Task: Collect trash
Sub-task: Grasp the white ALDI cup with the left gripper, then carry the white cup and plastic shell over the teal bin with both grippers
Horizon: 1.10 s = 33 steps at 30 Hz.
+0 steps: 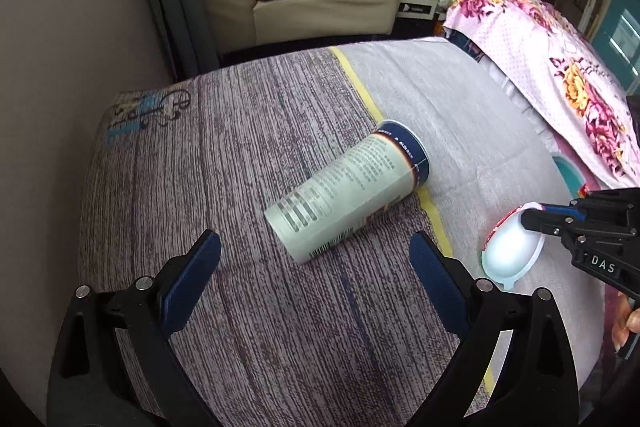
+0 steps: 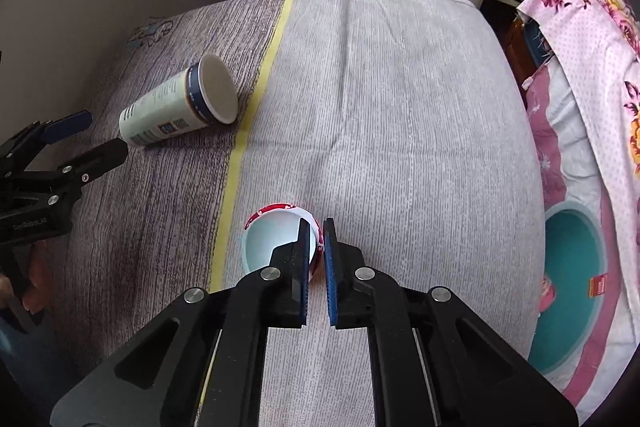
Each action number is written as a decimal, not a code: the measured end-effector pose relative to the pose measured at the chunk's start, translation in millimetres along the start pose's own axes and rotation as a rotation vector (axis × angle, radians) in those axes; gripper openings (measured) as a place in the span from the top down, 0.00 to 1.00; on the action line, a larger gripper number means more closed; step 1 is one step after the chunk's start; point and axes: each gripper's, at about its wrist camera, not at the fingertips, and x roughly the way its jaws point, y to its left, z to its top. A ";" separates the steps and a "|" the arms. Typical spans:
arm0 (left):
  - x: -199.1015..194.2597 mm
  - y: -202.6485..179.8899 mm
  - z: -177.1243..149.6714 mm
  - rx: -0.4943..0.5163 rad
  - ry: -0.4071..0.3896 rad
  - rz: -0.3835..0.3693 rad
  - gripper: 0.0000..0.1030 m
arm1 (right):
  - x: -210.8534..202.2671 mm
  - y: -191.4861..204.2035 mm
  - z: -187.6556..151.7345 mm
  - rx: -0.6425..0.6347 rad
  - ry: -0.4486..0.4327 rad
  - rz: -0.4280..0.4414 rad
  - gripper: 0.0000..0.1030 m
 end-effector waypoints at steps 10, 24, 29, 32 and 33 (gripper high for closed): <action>46.3 -15.1 28.5 0.218 0.104 -0.015 0.08 | -1.4 -8.2 27.5 0.045 -0.026 0.017 0.93; 71.0 -28.0 22.8 0.152 0.161 -0.026 0.43 | 4.0 -24.6 28.6 0.094 -0.031 0.018 0.93; 59.2 -43.4 16.4 0.109 0.144 0.000 0.49 | -7.3 -31.7 21.3 0.099 -0.054 0.014 0.93; 51.1 -54.3 13.0 0.082 0.136 0.009 0.51 | -15.7 -38.1 14.2 0.110 -0.066 0.018 0.93; 48.4 -57.8 11.8 0.073 0.135 0.011 0.51 | -19.1 -40.5 13.5 0.113 -0.069 0.018 0.93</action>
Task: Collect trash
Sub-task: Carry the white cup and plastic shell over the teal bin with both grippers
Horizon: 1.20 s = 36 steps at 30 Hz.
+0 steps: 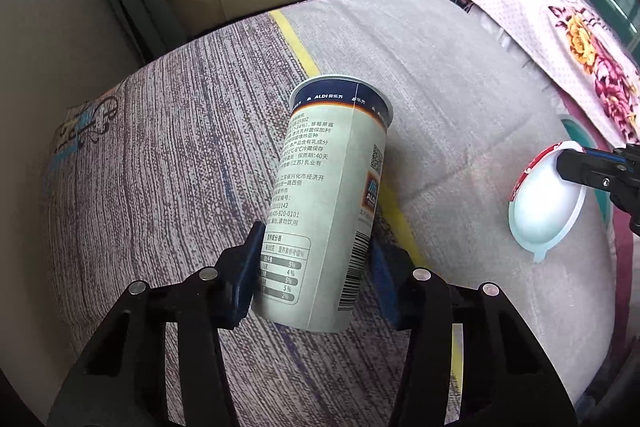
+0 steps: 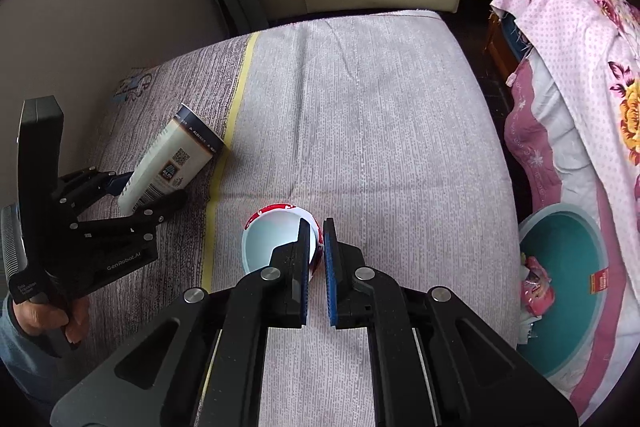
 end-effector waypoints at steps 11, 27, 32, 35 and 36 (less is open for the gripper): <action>-33.2 -47.5 -14.2 -0.018 -0.018 -0.025 0.53 | -39.4 -49.9 -28.8 0.085 -0.050 0.015 0.93; 1.6 -65.5 -20.8 -0.073 0.094 -0.062 0.49 | -39.8 -66.8 -53.8 0.105 -0.026 0.057 0.93; 6.7 -63.5 -13.2 -0.093 0.083 -0.054 0.49 | -35.7 -69.3 -51.2 0.115 -0.017 0.052 0.93; 5.3 -64.2 -9.2 -0.096 0.059 -0.053 0.51 | -34.3 -72.1 -49.6 0.121 -0.014 0.046 0.93; 3.8 -65.7 -8.4 -0.090 0.049 -0.043 0.51 | -34.1 -73.1 -49.3 0.125 -0.014 0.045 0.93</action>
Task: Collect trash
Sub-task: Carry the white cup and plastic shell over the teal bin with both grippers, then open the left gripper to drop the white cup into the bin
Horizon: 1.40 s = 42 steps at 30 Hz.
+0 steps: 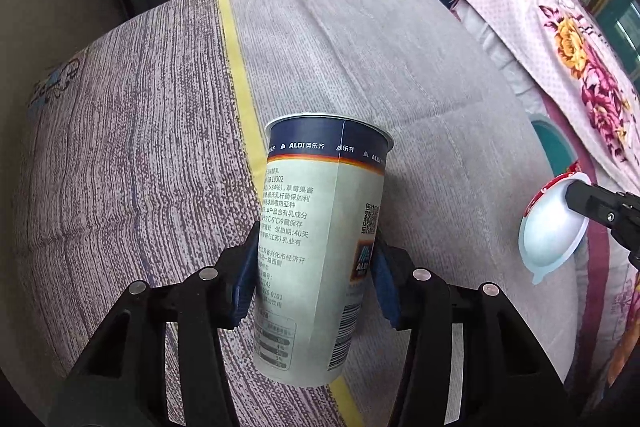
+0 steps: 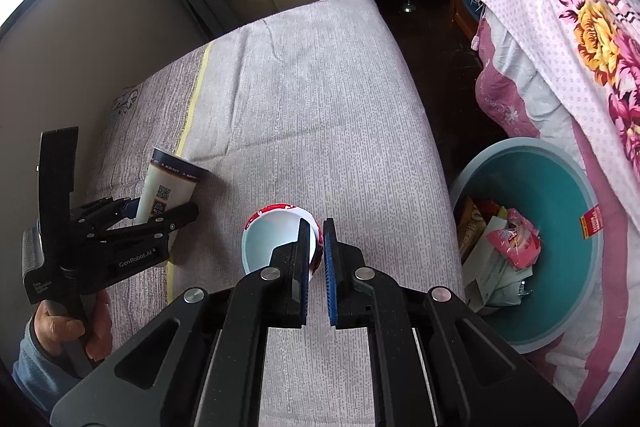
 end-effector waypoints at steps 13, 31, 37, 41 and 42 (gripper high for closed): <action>-41.7 -46.2 -9.8 0.067 -0.084 -0.007 0.51 | -30.4 -31.0 -5.3 0.066 -0.071 0.016 0.93; -41.3 -193.2 -1.7 0.223 -0.083 -0.072 0.51 | -109.3 -146.4 -43.4 0.228 -0.249 -0.064 0.93; -29.6 -236.1 1.1 0.269 -0.063 -0.076 0.51 | -118.7 -192.1 -58.1 0.306 -0.276 -0.076 0.93; -18.8 -258.4 4.8 0.298 -0.045 -0.075 0.51 | -119.6 -217.7 -67.7 0.357 -0.278 -0.075 0.93; -16.4 -262.8 5.7 0.301 -0.041 -0.077 0.51 | -119.0 -223.0 -69.9 0.367 -0.274 -0.076 0.93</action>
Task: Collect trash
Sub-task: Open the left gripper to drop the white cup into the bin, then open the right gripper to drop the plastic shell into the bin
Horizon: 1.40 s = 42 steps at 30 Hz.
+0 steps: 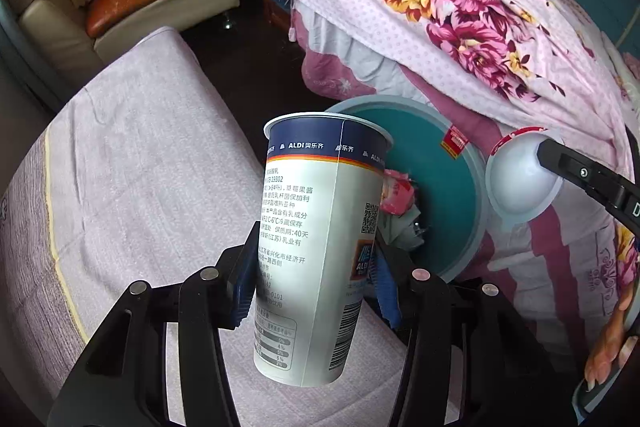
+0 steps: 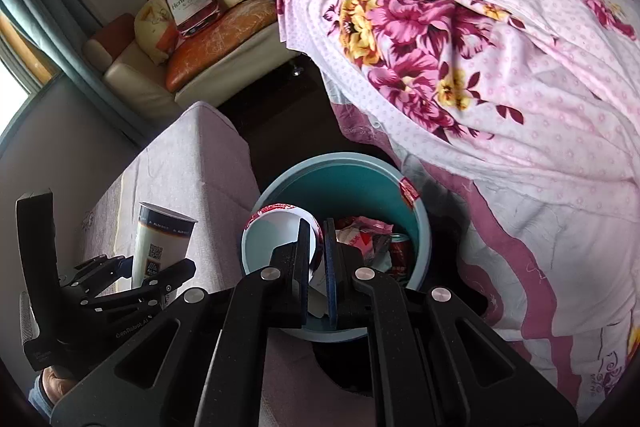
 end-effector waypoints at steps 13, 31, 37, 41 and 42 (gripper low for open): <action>29.2 -32.0 19.8 0.011 0.020 -0.052 0.50 | 7.7 -33.5 8.6 0.033 0.012 -0.045 0.93; 18.1 -9.7 12.7 -0.047 -0.024 -0.008 0.13 | 19.3 -15.7 14.2 -0.001 0.037 -0.080 0.93; 15.4 6.5 0.3 -0.084 -0.014 -0.017 0.13 | 24.0 -3.7 14.9 -0.022 0.050 -0.088 0.93; 15.5 16.2 -6.1 -0.100 -0.008 -0.012 0.12 | 27.9 4.6 14.0 -0.038 0.060 -0.091 0.93; 15.1 18.6 -7.6 -0.103 -0.008 -0.011 0.12 | 30.4 7.0 14.0 -0.044 0.065 -0.092 0.93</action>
